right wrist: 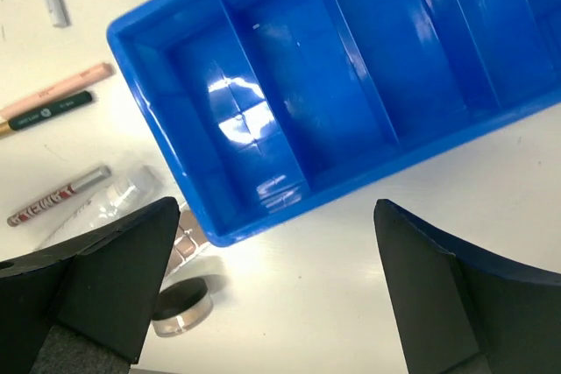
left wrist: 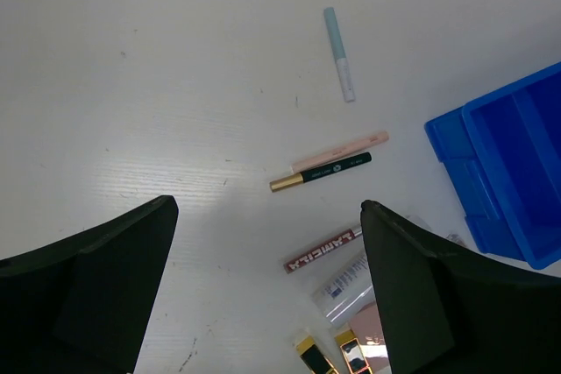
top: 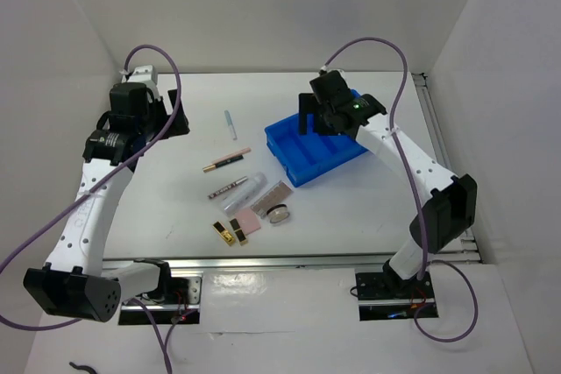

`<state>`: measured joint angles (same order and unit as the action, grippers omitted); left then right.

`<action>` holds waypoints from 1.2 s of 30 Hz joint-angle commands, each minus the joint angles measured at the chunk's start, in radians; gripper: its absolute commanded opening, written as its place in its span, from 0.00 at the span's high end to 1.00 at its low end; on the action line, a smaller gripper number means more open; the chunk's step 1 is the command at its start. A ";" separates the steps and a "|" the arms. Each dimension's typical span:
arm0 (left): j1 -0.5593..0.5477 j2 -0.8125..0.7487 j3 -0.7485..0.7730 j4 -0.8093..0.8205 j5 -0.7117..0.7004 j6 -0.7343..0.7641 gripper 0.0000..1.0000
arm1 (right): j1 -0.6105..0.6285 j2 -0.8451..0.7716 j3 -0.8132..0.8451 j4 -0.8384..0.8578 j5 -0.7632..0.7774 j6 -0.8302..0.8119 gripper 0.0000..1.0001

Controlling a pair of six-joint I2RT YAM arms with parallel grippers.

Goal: Organize the makeup

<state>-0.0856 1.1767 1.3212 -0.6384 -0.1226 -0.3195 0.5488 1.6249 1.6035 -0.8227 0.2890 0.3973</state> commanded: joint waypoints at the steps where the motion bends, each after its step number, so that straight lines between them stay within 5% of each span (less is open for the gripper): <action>1: 0.000 0.001 0.009 0.005 0.018 -0.024 0.00 | -0.013 -0.080 -0.046 0.022 -0.027 0.012 0.00; 14: 0.000 -0.031 -0.011 0.016 0.142 0.000 0.00 | -0.003 -0.168 -0.154 0.053 -0.054 0.011 0.00; 24: 0.000 -0.031 -0.031 0.025 0.167 0.000 0.00 | 0.088 -0.425 -0.569 0.246 -0.433 0.060 0.00; 36: 0.000 -0.040 -0.050 0.025 0.189 -0.009 0.00 | 0.154 -0.298 -0.639 0.350 -0.476 0.017 0.00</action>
<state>-0.0856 1.1614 1.2770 -0.6502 0.0502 -0.3202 0.6945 1.2934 0.9543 -0.5541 -0.1646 0.4469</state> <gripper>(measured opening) 1.001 1.000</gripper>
